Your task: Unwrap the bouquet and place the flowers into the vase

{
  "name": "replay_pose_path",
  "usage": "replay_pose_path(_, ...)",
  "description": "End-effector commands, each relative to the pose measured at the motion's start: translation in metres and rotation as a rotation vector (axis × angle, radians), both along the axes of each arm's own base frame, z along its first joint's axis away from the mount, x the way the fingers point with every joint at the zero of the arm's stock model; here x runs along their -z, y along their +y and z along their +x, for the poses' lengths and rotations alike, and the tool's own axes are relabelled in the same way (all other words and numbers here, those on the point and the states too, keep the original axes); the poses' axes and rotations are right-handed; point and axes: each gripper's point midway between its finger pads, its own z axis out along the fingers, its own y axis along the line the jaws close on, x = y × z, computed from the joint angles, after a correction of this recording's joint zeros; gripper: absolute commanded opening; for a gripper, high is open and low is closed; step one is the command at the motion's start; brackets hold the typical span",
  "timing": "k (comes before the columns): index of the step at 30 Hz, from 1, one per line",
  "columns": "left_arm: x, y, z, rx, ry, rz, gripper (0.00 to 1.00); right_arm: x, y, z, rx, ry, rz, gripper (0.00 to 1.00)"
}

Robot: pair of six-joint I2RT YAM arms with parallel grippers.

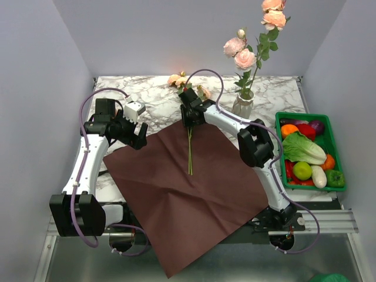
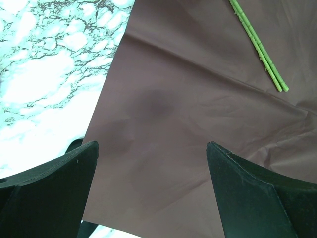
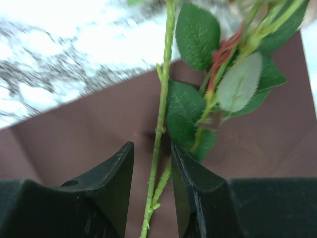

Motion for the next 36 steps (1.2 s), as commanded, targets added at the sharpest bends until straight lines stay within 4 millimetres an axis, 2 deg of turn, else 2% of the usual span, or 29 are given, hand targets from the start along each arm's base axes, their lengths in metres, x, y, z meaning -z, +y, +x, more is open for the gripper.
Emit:
replay_pose_path(1,0.005,0.003,0.004,-0.003,-0.004,0.009,0.99,-0.020,0.003,-0.008,-0.008,-0.041,0.047,0.44)
replay_pose_path(3,0.005,0.002,0.004,-0.001,-0.002,0.005,0.99,-0.023,0.006,-0.009,-0.018,-0.036,0.063,0.44)
replay_pose_path(8,0.006,0.002,0.004,-0.003,0.002,0.003,0.99,-0.016,0.012,-0.014,-0.022,-0.008,0.067,0.44)
replay_pose_path(19,0.007,0.004,0.002,-0.003,0.000,0.013,0.99,0.018,0.004,-0.020,0.003,0.063,0.003,0.43)
replay_pose_path(22,0.007,0.005,0.000,-0.003,0.001,0.012,0.99,0.019,0.004,-0.020,0.008,0.075,-0.005,0.39)
replay_pose_path(26,0.006,0.005,-0.001,-0.003,-0.004,0.015,0.99,0.021,0.004,-0.021,0.009,0.083,-0.010,0.26)
replay_pose_path(34,-0.004,0.005,-0.003,-0.003,-0.019,0.011,0.99,0.032,-0.002,-0.028,0.013,0.098,-0.063,0.22)
replay_pose_path(36,-0.006,0.005,-0.005,-0.003,-0.022,0.011,0.99,0.031,-0.004,-0.030,0.015,0.096,-0.073,0.14)
